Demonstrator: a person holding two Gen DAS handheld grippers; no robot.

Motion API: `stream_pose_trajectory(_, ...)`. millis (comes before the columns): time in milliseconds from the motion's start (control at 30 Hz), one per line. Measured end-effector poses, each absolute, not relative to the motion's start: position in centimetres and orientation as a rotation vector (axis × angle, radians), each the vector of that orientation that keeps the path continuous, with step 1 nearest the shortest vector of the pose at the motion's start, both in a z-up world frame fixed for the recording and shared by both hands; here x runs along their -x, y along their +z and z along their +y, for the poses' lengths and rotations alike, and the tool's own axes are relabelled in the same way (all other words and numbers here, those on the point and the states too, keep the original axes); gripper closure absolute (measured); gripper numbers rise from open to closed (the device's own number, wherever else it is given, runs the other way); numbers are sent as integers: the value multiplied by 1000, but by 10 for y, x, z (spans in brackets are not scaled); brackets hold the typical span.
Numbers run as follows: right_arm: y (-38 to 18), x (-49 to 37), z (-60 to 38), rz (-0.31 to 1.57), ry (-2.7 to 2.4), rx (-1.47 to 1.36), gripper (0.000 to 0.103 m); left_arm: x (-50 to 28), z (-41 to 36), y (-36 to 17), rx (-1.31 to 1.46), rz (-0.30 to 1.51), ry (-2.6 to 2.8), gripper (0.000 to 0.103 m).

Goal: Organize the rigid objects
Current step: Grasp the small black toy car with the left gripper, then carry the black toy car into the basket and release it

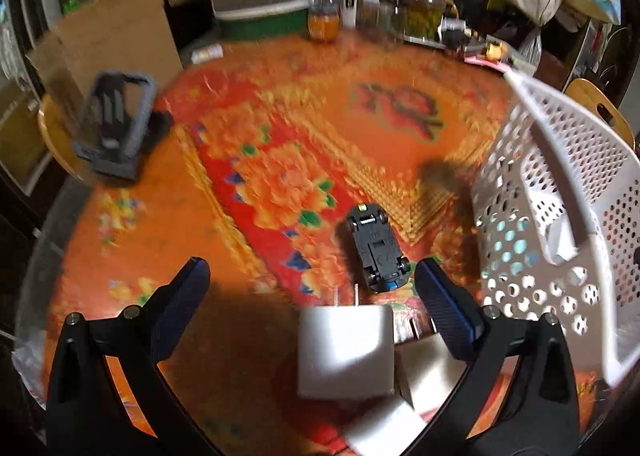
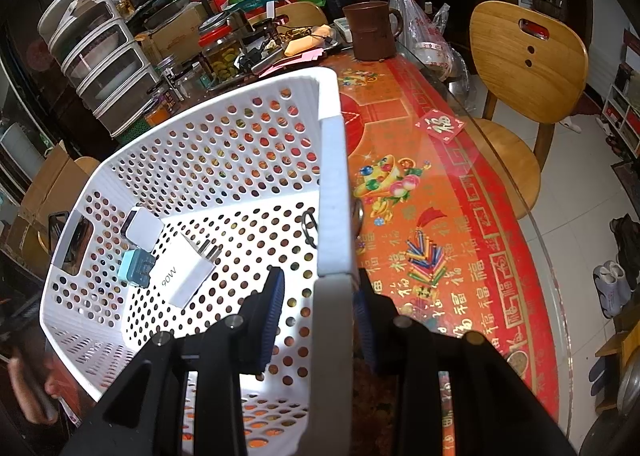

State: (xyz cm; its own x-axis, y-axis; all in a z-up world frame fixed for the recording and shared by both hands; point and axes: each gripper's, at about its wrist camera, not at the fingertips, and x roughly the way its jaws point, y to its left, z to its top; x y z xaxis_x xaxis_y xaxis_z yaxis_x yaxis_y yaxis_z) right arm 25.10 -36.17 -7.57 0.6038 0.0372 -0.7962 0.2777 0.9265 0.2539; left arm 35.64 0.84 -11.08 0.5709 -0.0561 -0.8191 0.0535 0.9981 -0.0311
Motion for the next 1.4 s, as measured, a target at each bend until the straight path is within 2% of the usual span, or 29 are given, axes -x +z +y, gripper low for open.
stream_pose_trajectory(133,-75,-252,-362,918,-142,-371,70,-372,-14,-127,-14,984,-69,7)
stream_pose_trajectory(233,-76,-252,-362,918,-143,-371,70,-385,-25,-136,-38,1011,-62,20)
stream_pose_trajectory(300,-75,-252,-362,918,-143,-371,70,-392,-30,-141,-41,1024,-61,42)
stream_pose_trajectory(333,-75,-252,-362,918,-143,-371,70,-395,-32,-144,-41,1035,-61,49)
stream_pose_trajectory(400,-75,-252,-362,918,-143,-370,70,-398,-33,-148,-29,1043,-74,76)
stream_pose_trajectory(600,-76,-252,-362,918,-142,-369,70,-402,-21,-143,-24,1016,-37,76)
stream_pose_trajectory(867,-76,-251,-362,917,-144,-368,70,-392,-8,-97,-24,921,15,76)
stream_pose_trajectory(1400,-76,-251,-362,916,-144,-368,70,-341,-66,3,-58,772,-81,76)
